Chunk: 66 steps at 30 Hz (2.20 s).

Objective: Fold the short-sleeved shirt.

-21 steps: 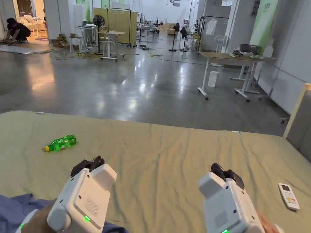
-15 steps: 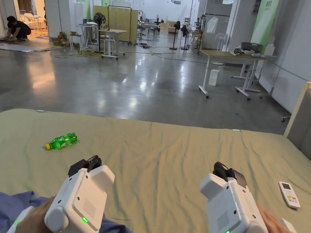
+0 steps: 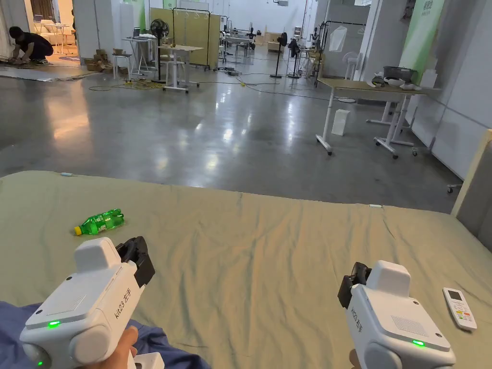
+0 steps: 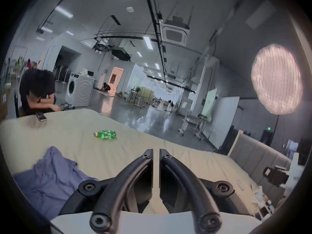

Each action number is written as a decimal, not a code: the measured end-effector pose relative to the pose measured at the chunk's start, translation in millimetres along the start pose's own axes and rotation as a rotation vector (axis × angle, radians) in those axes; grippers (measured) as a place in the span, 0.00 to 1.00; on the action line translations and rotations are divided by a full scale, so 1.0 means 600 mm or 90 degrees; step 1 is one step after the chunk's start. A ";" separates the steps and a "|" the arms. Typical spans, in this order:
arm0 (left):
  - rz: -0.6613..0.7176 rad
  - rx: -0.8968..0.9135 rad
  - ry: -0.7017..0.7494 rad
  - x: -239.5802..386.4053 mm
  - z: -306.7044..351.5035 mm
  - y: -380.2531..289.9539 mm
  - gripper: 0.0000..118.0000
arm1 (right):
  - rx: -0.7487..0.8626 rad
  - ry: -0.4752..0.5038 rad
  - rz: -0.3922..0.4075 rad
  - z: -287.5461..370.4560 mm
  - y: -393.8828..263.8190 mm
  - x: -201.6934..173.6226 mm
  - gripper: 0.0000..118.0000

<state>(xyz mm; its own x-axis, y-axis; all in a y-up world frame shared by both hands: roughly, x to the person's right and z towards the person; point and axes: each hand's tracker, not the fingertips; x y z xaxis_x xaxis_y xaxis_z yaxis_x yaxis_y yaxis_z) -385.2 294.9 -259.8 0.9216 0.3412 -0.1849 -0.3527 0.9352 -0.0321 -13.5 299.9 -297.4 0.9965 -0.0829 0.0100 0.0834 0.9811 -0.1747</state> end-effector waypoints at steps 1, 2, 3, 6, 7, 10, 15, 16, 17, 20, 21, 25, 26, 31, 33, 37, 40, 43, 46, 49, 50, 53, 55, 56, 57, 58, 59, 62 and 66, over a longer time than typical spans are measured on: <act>-0.011 -0.002 0.000 0.000 0.000 0.002 0.06 | -0.001 0.000 -0.006 0.002 0.001 0.000 0.00; -0.020 -0.002 0.002 0.001 -0.003 0.001 0.06 | -0.001 0.001 -0.009 0.004 0.002 0.000 0.00; -0.041 -0.003 0.004 0.001 -0.004 0.002 0.06 | 0.000 0.003 -0.010 0.006 0.003 0.000 0.00; -0.111 -0.015 0.016 0.007 0.007 0.004 0.06 | 0.002 0.011 0.030 -0.003 -0.001 -0.011 0.00; -0.124 -0.026 0.018 0.004 0.009 0.004 0.06 | 0.002 0.012 0.040 -0.004 -0.001 -0.014 0.00; -0.137 -0.074 0.029 -0.017 0.011 0.003 0.06 | -0.007 0.020 0.047 -0.006 -0.007 -0.022 0.00; -0.138 -0.174 0.059 -0.088 0.014 0.003 0.06 | -0.022 0.036 0.070 -0.014 -0.029 -0.037 0.00; -0.122 -0.203 0.064 -0.113 0.016 0.004 0.06 | -0.027 0.040 0.073 -0.013 -0.034 -0.040 0.00; -0.109 -0.220 0.071 -0.129 0.018 0.004 0.06 | -0.033 0.042 0.073 -0.014 -0.038 -0.042 0.00; -0.090 -0.292 0.112 -0.189 0.018 -0.002 0.06 | -0.047 0.048 0.074 -0.016 -0.050 -0.049 0.00; -0.093 -0.318 0.124 -0.207 0.016 -0.006 0.06 | -0.051 0.050 0.075 -0.017 -0.054 -0.051 0.00; -0.091 -0.404 0.148 -0.287 0.007 -0.033 0.06 | -0.065 0.056 0.081 -0.010 -0.059 -0.060 0.00; -0.093 -0.418 0.156 -0.305 0.004 -0.041 0.07 | -0.067 0.057 0.083 -0.009 -0.062 -0.063 0.00; -0.091 -0.476 0.202 -0.366 -0.004 -0.084 0.75 | -0.081 0.062 0.092 -0.025 -0.091 -0.061 0.00; -0.060 -0.493 0.195 -0.381 -0.007 -0.097 0.79 | -0.085 0.062 0.094 -0.028 -0.098 -0.059 0.00; -0.058 -0.539 0.187 -0.383 -0.019 -0.129 0.87 | -0.095 0.062 0.100 -0.028 -0.101 -0.060 0.00; -0.115 -0.597 0.201 -0.374 -0.025 -0.165 0.81 | -0.101 0.062 0.103 -0.025 -0.104 -0.058 0.00; -0.197 -0.601 0.214 -0.357 -0.019 -0.197 0.57 | -0.105 0.060 0.106 -0.025 -0.109 -0.055 0.00; -0.207 -0.576 0.193 -0.356 -0.020 -0.200 0.38 | -0.107 0.056 0.106 -0.029 -0.118 -0.050 0.00; -0.189 -0.567 0.196 -0.369 -0.024 -0.207 0.09 | -0.111 0.056 0.103 -0.019 -0.117 -0.050 0.00; -0.189 -0.563 0.200 -0.378 -0.026 -0.210 0.07 | -0.113 0.056 0.103 -0.018 -0.118 -0.051 0.00; -0.186 -0.546 0.186 -0.379 -0.015 -0.204 0.03 | -0.114 0.054 0.100 -0.018 -0.121 -0.050 0.00; -0.173 -0.511 0.179 -0.360 0.005 -0.188 0.03 | -0.114 0.053 0.100 -0.017 -0.121 -0.050 0.00; -0.161 -0.490 0.178 -0.359 0.010 -0.181 0.03 | -0.114 0.053 0.100 -0.018 -0.121 -0.050 0.00; -0.139 -0.459 0.177 -0.358 0.016 -0.170 0.03 | -0.115 0.052 0.099 -0.018 -0.121 -0.050 0.00; -0.114 -0.440 0.179 -0.375 0.011 -0.160 0.03 | -0.115 0.052 0.097 -0.018 -0.121 -0.050 0.00; -0.100 -0.413 0.177 -0.375 0.016 -0.148 0.03 | -0.115 0.053 0.096 -0.017 -0.120 -0.051 0.00; -0.122 -0.357 0.145 -0.346 0.029 -0.105 0.03 | -0.113 0.054 0.096 -0.014 -0.116 -0.054 0.00; -0.134 -0.305 0.115 -0.295 0.029 -0.046 0.03 | -0.107 0.055 0.095 -0.012 -0.110 -0.054 0.00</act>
<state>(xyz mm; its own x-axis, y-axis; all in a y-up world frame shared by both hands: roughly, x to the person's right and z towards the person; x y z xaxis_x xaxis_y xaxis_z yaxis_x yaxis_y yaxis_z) -535.6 210.4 -209.0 0.9527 0.0906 -0.2902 -0.2368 0.8196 -0.5217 -51.4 236.3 -293.3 0.9930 0.0395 -0.1115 -0.0744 0.9413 -0.3294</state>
